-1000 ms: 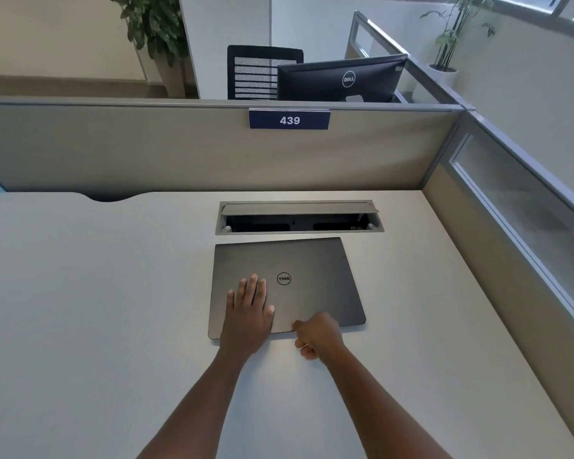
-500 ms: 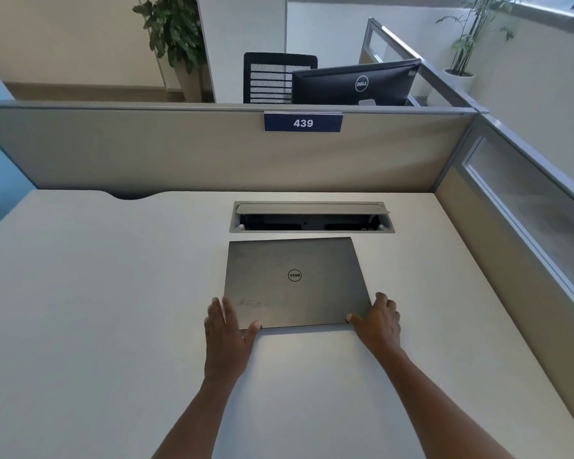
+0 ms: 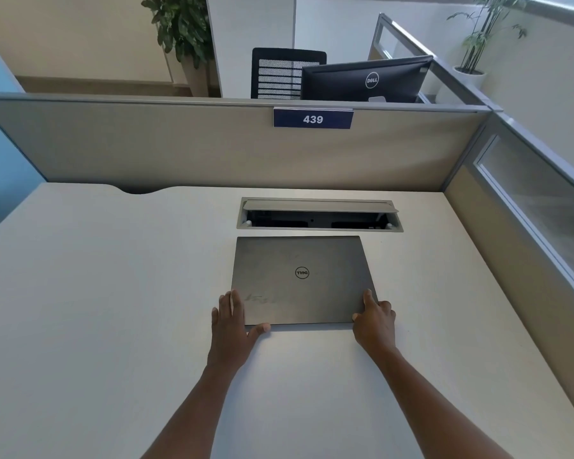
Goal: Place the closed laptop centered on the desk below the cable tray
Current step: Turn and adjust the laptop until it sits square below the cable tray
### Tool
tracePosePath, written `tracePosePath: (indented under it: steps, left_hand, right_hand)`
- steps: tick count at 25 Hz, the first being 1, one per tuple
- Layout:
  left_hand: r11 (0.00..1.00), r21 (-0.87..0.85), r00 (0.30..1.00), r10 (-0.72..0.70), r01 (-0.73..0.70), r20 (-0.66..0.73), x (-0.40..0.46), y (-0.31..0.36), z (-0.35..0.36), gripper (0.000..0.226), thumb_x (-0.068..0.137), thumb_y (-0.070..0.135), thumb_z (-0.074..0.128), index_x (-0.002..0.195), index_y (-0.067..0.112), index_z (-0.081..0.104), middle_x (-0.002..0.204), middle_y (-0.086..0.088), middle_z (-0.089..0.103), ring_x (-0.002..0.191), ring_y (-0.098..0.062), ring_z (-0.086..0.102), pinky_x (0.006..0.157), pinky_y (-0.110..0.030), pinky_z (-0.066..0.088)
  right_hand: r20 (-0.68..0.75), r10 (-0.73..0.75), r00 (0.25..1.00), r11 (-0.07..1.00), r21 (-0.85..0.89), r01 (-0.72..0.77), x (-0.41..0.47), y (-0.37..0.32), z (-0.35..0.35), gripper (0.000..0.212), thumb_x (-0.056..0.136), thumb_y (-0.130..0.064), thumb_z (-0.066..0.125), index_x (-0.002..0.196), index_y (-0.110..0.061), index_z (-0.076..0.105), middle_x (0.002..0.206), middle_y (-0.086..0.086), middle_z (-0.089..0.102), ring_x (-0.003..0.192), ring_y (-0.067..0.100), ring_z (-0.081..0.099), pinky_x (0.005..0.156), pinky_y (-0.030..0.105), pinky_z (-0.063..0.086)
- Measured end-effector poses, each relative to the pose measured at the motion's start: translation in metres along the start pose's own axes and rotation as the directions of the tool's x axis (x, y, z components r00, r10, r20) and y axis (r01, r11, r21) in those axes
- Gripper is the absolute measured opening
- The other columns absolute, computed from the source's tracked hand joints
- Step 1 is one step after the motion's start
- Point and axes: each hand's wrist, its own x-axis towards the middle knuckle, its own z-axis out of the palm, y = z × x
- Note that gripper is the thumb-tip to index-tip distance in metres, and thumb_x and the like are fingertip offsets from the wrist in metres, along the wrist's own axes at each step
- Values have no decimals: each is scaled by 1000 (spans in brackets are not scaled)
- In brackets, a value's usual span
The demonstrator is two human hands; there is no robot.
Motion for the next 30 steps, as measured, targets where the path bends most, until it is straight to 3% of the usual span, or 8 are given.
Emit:
tracePosePath:
  steps: [3, 5, 19, 25, 30]
  left_hand:
    - [1000, -3, 1000, -9, 9, 8, 3, -2, 0, 111, 80, 75, 50, 155, -1, 17, 159, -19, 26, 150, -33, 19, 123, -49, 14]
    - [1000, -12, 1000, -9, 9, 5, 4, -3, 0, 104, 84, 60, 62, 155, -1, 17, 159, -19, 26, 150, -32, 19, 123, -48, 14]
    - [990, -131, 998, -54, 57, 26, 3, -5, 1, 117, 78, 60, 69, 157, 4, 3, 165, -11, 13, 154, -25, 7, 125, -40, 3]
    - [985, -160, 998, -57, 58, 10, -1, -3, 1, 117, 76, 53, 74, 157, 4, 5, 164, -12, 15, 152, -27, 11, 126, -42, 10]
    - [987, -148, 998, -55, 56, 17, -2, -3, 1, 114, 80, 52, 71, 158, 5, 2, 166, -13, 9, 154, -27, 6, 126, -40, 6]
  right_hand:
    - [-14, 2, 1000, 1000, 8, -1, -1, 2, 4, 65, 99, -13, 53, 158, -13, 25, 136, 23, 43, 129, 41, 39, 107, 44, 39]
    - [-20, -6, 1000, 1000, 11, 6, -3, 3, 6, 65, 99, -12, 52, 158, -13, 25, 136, 22, 43, 128, 41, 39, 107, 44, 39]
    - [-24, -29, 999, 998, -48, 28, -3, 4, 8, 63, 101, -16, 52, 158, -11, 25, 136, 21, 43, 124, 39, 43, 105, 45, 42]
    - [-14, -32, 999, 997, -70, 31, -2, 4, 7, 61, 101, -14, 51, 157, -12, 26, 135, 21, 42, 123, 40, 43, 104, 46, 42]
    - [-8, -34, 999, 997, -66, 33, -2, 3, 7, 60, 102, -16, 50, 156, -12, 26, 136, 21, 42, 125, 39, 42, 106, 46, 42]
